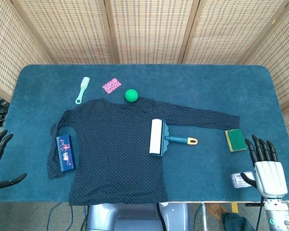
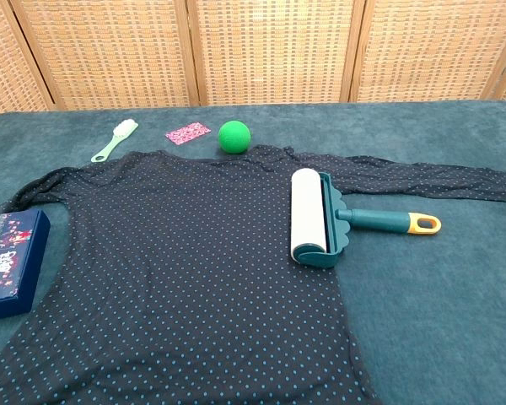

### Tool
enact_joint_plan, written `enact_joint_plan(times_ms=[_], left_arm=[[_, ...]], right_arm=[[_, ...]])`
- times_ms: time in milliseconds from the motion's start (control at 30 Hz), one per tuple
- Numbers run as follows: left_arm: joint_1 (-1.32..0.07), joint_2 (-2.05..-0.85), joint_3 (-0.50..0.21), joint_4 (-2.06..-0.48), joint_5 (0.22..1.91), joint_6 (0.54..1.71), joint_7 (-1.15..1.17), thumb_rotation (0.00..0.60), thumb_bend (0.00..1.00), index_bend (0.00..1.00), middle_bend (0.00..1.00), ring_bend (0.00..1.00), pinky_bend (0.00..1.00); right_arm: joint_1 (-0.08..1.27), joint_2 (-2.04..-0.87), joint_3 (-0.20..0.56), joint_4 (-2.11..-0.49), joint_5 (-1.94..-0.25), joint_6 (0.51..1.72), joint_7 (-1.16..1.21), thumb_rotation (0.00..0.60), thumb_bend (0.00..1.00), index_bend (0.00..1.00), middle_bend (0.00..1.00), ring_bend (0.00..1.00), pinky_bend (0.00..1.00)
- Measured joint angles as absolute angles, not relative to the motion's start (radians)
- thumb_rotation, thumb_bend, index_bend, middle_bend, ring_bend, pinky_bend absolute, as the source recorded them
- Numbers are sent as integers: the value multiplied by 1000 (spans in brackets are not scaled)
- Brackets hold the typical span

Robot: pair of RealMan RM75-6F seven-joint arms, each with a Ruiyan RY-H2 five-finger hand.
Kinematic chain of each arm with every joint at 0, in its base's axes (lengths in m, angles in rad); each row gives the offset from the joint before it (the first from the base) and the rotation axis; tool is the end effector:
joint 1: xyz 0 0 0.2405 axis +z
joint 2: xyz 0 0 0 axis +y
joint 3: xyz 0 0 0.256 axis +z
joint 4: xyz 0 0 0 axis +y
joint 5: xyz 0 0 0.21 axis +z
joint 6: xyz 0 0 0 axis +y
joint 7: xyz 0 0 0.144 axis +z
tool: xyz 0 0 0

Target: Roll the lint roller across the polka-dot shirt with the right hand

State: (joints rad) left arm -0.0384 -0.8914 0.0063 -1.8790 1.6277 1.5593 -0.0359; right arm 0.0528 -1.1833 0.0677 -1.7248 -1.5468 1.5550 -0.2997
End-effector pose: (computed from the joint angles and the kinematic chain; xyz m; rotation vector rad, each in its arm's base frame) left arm -0.2632 0.1527 0.2004 -1.4294 -0.9292 -1.0077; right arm -0.2769 -0.1727 0.1410 1.3933 -0.7496 0.8647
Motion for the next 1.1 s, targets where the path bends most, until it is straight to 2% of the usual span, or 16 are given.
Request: enact_joint_plan(times_ms=[233,267,300,333,367,400,433,500,533,567,667,800,900,1000,1100], left_arm=[[-39,-889,6,-1877,1626,1558,-42,600,0,0,0,0,0],[-39,-889,5,-1877,1624,1559,-43,600,0,0,0,0,0],[-39,-889,3,-1878,1622,1559,-44,600,0,0,0,0,0],[-40,-889,2,-1878,1619,1557,-43,600,0,0,0,0,0],[-42,-890,1,-1879,1617,1553,-41,600,0,0,0,0,0],[-46,-891,0,-1880,1614,1546,-37,600,0,0,0,0,0],[-52,-893,-3,-1882,1605,1533,-30,600,0,0,0,0,0],[-61,-896,-8,-1886,1586,1514,-18,600,0,0,0,0,0],[-67,-897,-12,-1889,1572,1503,-10,600,0,0,0,0,0],[-71,-899,-15,-1891,1562,1495,-5,600,0,0,0,0,0],[-81,-902,-22,-1895,1538,1477,8,600,0,0,0,0,0],[-94,-904,-32,-1897,1502,1450,14,600,0,0,0,0,0],[-103,-904,-40,-1897,1479,1435,16,600,0,0,0,0,0],[-111,-903,-46,-1895,1462,1421,13,600,0,0,0,0,0],[-117,-901,-50,-1894,1453,1412,8,600,0,0,0,0,0]], right_arm=[[55,-1184,66,-1730,-1546,1547,-304,600,0,0,6,1,0],[56,-1185,66,-1731,-1545,1545,-304,600,0,0,39,25,0],[59,-1185,67,-1734,-1544,1540,-305,600,0,0,136,116,1],[63,-1185,69,-1737,-1542,1534,-307,600,0,0,279,263,32],[71,-1186,73,-1739,-1542,1526,-312,600,0,0,393,387,93],[88,-1186,84,-1742,-1540,1510,-324,600,0,0,537,556,263],[104,-1185,94,-1744,-1535,1491,-336,600,0,0,648,684,495],[149,-1184,119,-1752,-1503,1425,-362,600,0,0,785,832,834],[171,-1184,131,-1755,-1484,1389,-373,600,0,0,841,886,924],[195,-1184,142,-1758,-1461,1350,-386,600,0,0,891,933,972],[282,-1189,180,-1766,-1371,1216,-439,600,0,0,987,999,1000],[410,-1224,222,-1767,-1214,1060,-491,600,0,0,1000,1000,1000],[479,-1262,243,-1759,-1090,1006,-555,600,0,7,1000,1000,1000],[537,-1313,259,-1745,-964,986,-627,600,5,101,1000,1000,1000],[598,-1369,269,-1729,-842,984,-700,600,85,207,1000,1000,1000]])
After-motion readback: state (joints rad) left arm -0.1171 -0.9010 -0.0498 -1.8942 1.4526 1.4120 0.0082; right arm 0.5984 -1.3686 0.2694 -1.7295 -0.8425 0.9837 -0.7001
